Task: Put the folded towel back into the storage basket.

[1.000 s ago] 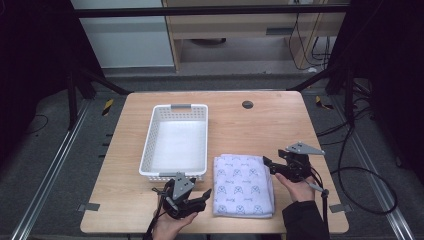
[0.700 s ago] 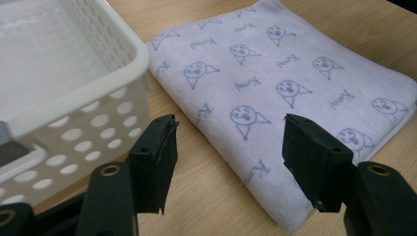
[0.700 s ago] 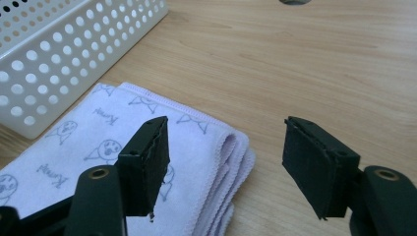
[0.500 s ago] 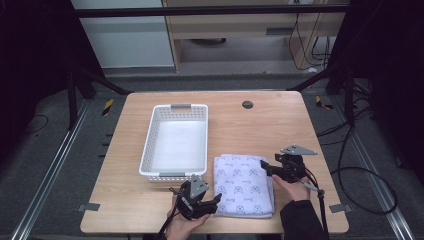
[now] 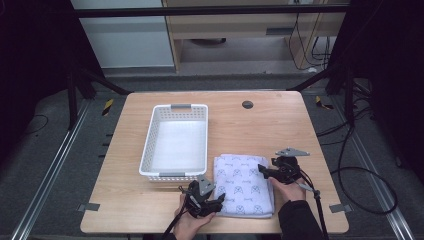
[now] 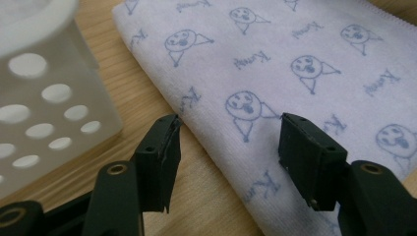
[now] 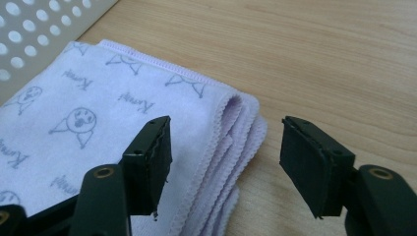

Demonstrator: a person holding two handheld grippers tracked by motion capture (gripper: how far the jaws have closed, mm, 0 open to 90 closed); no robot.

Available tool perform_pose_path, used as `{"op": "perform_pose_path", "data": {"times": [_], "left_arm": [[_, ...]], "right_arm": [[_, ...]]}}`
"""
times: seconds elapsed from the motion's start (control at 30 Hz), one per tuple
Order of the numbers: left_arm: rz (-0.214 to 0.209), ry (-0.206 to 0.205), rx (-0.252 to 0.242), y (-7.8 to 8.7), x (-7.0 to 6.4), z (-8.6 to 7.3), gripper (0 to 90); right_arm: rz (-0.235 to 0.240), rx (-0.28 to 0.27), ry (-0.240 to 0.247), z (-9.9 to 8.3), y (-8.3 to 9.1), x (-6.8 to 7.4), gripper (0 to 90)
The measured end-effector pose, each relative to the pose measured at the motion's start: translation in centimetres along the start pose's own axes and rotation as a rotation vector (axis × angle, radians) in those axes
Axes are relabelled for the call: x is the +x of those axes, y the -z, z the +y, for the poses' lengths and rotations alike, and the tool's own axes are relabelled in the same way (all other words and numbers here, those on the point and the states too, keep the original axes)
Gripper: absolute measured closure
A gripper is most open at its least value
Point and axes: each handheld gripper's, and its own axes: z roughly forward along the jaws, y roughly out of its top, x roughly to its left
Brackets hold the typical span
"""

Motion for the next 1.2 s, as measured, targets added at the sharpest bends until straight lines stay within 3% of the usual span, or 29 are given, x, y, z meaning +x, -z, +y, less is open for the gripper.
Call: {"op": "perform_pose_path", "data": {"times": [0.37, 0.57, 0.67, 0.77, 0.83, 0.93, 1.1, 1.2], "left_arm": [[0.004, 0.010, 0.001, -0.6, -0.1, -0.5, 38.7], [-0.013, 0.035, 0.009, -0.9, 0.1, -0.4, 37.4], [-0.030, 0.061, 0.015, -1.0, 0.3, -0.4, 37.5], [-0.036, 0.066, 0.021, -1.1, 0.4, -0.4, 37.8], [-0.052, 0.074, 0.023, -1.1, 0.4, -0.3, 43.5], [-0.052, 0.052, 0.016, -1.0, 0.0, -0.4, 50.0], [-0.061, 0.060, 0.007, -1.0, -0.2, -0.5, 56.1], [-0.063, 0.051, 0.009, -1.0, -0.4, -0.4, 60.7]], "right_arm": [[0.013, 0.033, -0.003, -0.4, -1.0, 0.3, 39.4], [0.001, 0.053, -0.004, -0.6, -1.4, 0.5, 40.3], [0.008, 0.066, -0.036, -0.6, -1.5, 0.4, 40.8], [0.009, 0.069, -0.036, -0.6, -1.6, 0.4, 42.5], [0.023, 0.073, -0.048, -0.6, -1.7, 0.4, 45.3], [0.035, 0.076, -0.056, -0.6, -1.7, 0.4, 49.3], [0.077, 0.085, -0.085, -0.6, -1.7, 0.5, 61.7], [0.090, 0.085, -0.072, -0.5, -1.6, 0.6, 67.9]]}}
